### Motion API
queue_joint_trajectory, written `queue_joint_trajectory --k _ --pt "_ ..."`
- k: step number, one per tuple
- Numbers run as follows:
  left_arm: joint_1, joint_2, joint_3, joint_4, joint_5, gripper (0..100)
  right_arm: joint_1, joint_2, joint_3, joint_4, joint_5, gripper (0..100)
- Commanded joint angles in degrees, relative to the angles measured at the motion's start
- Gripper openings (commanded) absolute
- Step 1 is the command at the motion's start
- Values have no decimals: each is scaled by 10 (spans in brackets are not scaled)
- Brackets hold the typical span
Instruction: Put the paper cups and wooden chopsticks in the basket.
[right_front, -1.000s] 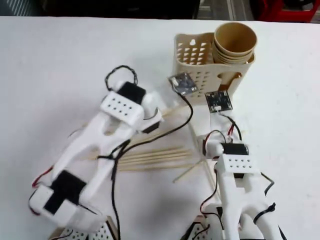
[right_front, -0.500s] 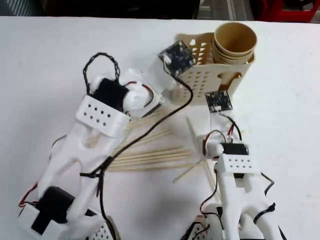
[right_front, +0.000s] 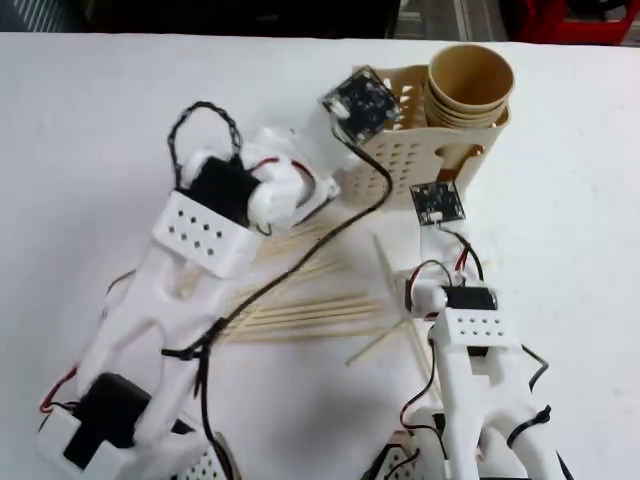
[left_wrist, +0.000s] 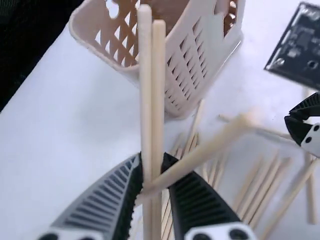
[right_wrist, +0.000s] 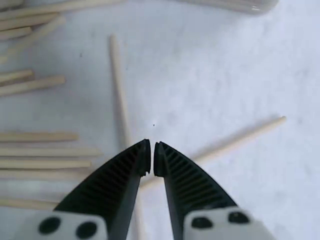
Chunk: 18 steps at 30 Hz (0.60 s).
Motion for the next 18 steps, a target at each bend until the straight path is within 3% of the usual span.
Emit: queue_joint_trajectory --k 1,6,18 --pt "29 -36 -36 -60 18 23 3 -13 -26 -6 0 28" --pt "36 -36 -47 -130 61 22 3 -13 -26 -6 0 28" --pt "56 -30 -155 -192 105 22 2 -13 -26 -6 0 28"
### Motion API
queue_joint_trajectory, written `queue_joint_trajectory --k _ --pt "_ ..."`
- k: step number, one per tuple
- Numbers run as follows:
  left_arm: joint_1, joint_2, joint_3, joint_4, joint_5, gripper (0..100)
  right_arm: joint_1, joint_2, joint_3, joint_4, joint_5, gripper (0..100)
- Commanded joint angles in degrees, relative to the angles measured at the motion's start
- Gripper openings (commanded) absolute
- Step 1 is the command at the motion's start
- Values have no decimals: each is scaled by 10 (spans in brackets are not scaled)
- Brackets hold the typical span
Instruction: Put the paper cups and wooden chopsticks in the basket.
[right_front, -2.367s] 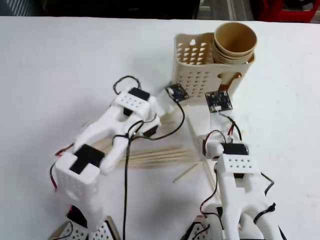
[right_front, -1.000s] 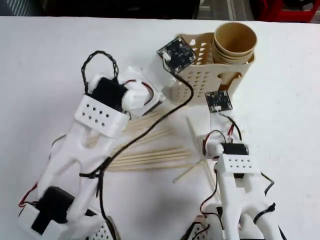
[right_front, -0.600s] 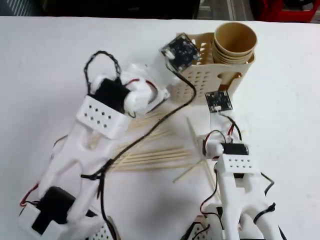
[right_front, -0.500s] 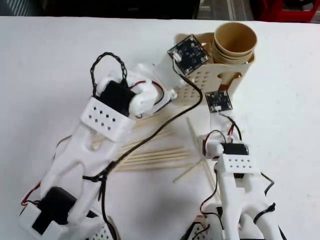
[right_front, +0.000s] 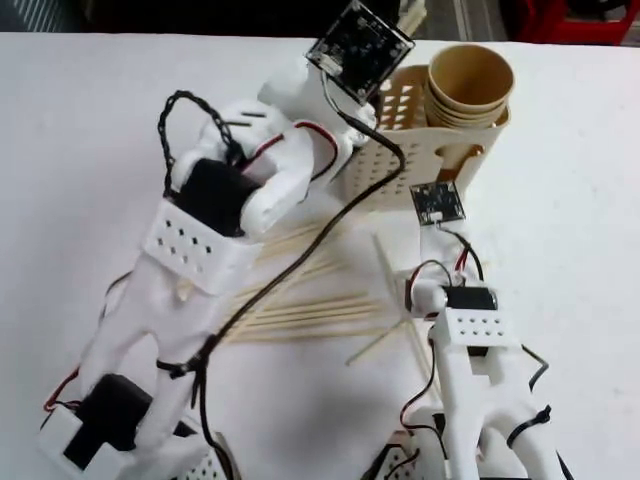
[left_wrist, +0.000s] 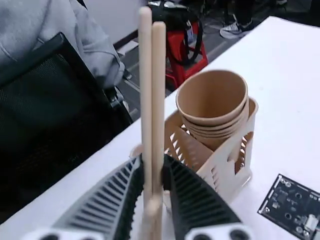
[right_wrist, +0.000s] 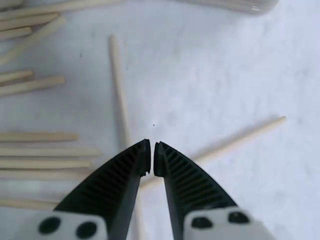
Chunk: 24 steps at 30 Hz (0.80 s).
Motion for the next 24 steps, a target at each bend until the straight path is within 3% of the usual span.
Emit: queue_joint_trajectory --k 1,9,17,24 --pt "31 -30 -38 -40 8 22 2 -13 -26 -6 0 28" --pt "51 -30 -37 -81 8 22 2 -13 -26 -6 0 28" --pt "50 -23 -33 -238 8 22 2 -12 -26 -6 0 28" --pt "47 69 -37 -342 8 22 3 -8 -26 -14 0 28"
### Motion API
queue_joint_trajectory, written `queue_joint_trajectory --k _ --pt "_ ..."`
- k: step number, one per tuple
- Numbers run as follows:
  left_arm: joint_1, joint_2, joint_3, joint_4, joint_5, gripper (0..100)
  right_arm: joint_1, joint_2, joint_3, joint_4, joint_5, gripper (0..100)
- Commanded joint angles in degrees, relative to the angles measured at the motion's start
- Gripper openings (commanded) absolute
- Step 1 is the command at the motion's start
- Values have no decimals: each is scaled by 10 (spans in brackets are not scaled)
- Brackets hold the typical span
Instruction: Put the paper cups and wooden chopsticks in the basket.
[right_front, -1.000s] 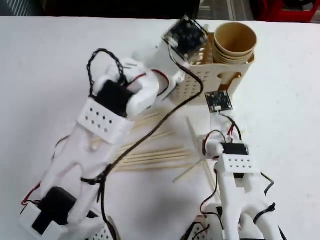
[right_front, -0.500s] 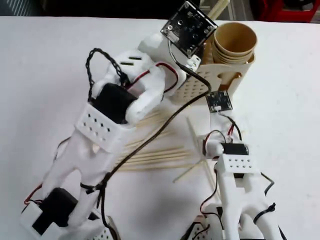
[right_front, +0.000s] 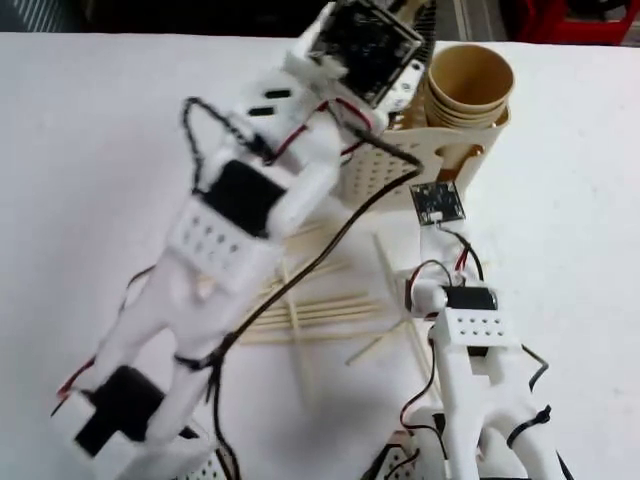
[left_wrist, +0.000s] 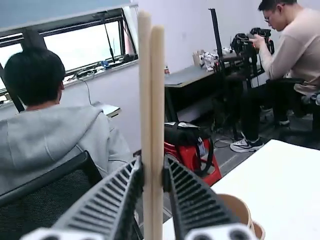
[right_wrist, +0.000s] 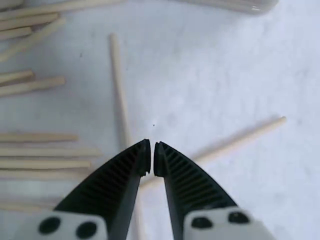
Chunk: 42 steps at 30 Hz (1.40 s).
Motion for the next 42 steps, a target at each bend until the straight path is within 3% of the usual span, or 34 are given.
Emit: queue_joint_trajectory --k 1,7,21,28,42 --pt "6 48 -27 -62 6 22 3 -8 -26 -11 0 28" --pt "5 114 -27 -105 6 22 3 -8 -26 -11 0 28" --pt "-31 206 -25 -96 6 28 2 -8 -26 -12 0 28" --pt "-34 156 -29 28 6 130 2 -8 -26 -12 0 28" --pt "-105 35 -25 239 2 132 2 -8 -25 -12 0 28"
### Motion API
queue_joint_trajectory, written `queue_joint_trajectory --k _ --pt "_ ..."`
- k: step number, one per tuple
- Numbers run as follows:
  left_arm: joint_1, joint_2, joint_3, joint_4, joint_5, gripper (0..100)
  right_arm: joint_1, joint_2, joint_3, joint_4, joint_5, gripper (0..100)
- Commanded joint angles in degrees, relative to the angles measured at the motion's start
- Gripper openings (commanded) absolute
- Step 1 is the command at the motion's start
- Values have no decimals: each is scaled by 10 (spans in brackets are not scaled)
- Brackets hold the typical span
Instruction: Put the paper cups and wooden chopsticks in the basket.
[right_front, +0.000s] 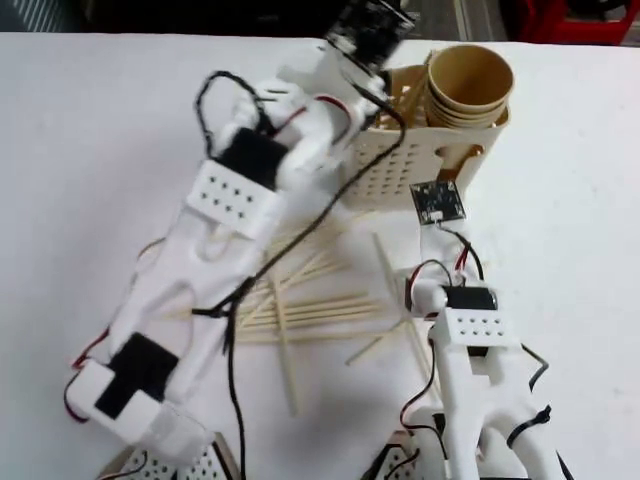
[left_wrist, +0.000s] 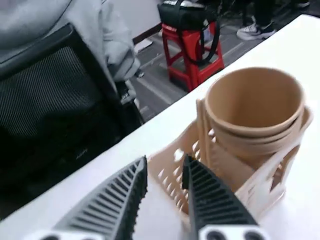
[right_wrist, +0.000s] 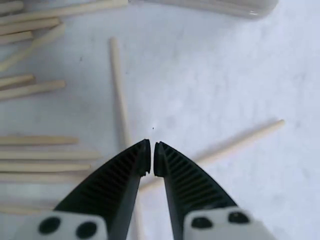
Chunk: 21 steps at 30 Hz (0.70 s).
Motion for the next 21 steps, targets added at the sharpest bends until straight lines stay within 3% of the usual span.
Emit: queue_joint_trajectory --k 1,5,15,21 --pt "-31 -68 -25 94 2 132 2 -8 -25 -7 0 28" --pt "-51 -101 -27 169 -3 134 2 -8 -25 -7 0 28" --pt "-53 -145 -24 351 -105 139 3 -8 -25 -7 0 28" --pt "-54 -111 21 418 -117 224 4 -7 -25 -7 0 28"
